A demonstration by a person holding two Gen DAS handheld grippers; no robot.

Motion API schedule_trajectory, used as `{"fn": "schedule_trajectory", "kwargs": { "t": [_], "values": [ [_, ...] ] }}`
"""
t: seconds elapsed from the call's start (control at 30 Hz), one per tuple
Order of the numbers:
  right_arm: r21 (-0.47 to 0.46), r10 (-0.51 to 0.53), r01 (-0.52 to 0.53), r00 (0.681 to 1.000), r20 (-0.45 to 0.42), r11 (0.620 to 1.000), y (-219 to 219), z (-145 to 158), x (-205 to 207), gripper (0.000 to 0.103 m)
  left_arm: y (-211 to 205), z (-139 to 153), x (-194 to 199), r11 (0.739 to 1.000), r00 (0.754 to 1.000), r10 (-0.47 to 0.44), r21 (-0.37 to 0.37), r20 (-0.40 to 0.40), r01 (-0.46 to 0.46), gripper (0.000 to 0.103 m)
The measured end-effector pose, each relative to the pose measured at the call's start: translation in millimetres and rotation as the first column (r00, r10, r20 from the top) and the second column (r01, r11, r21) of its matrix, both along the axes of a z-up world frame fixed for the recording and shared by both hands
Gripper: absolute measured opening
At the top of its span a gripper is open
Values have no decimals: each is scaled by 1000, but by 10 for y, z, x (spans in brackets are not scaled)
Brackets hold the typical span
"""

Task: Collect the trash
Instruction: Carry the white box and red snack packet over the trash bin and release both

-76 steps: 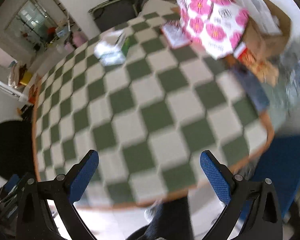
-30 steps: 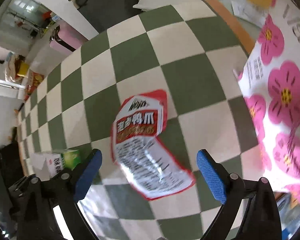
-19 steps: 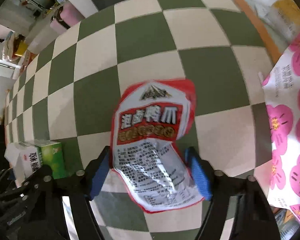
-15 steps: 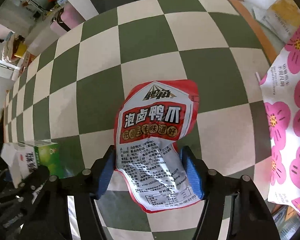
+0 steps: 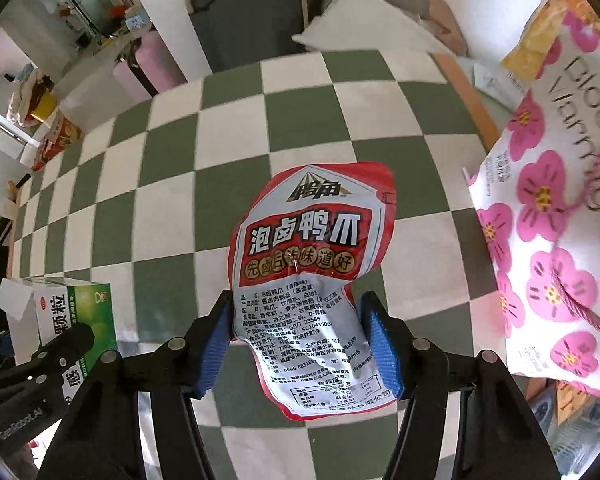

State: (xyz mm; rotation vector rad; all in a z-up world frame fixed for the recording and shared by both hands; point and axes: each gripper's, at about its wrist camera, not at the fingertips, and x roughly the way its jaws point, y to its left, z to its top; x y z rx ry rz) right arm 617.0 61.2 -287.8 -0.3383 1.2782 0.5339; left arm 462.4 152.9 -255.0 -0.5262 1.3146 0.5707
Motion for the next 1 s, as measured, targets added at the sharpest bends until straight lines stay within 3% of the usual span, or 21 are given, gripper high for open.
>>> {"fn": "schedule_trajectory", "kwargs": {
  "t": [0.23, 0.4, 0.77, 0.87, 1.0],
  "values": [
    [49, 28, -32, 998, 63, 998, -236, 436, -480, 64, -162, 299, -414, 1000, 996, 3, 27, 85, -6, 77],
    [95, 34, -44, 994, 101, 995, -502, 770, -1080, 64, -364, 580, -1100, 999, 988, -1, 42, 156, -6, 77],
    [196, -30, -3, 986, 162, 981, -1322, 1370, -3086, 64, -946, 949, -2948, 995, 966, -81, 69, 246, 66, 77],
    [211, -48, 15, 987, 154, 977, -1560, 1431, -3654, 64, -1096, 934, -3354, 995, 966, -93, 59, 243, 81, 77],
    [224, -60, 40, 995, 85, 974, -1903, 1365, -4356, 64, -1306, 741, -3905, 997, 974, -76, -11, 213, 80, 77]
  ]
}}
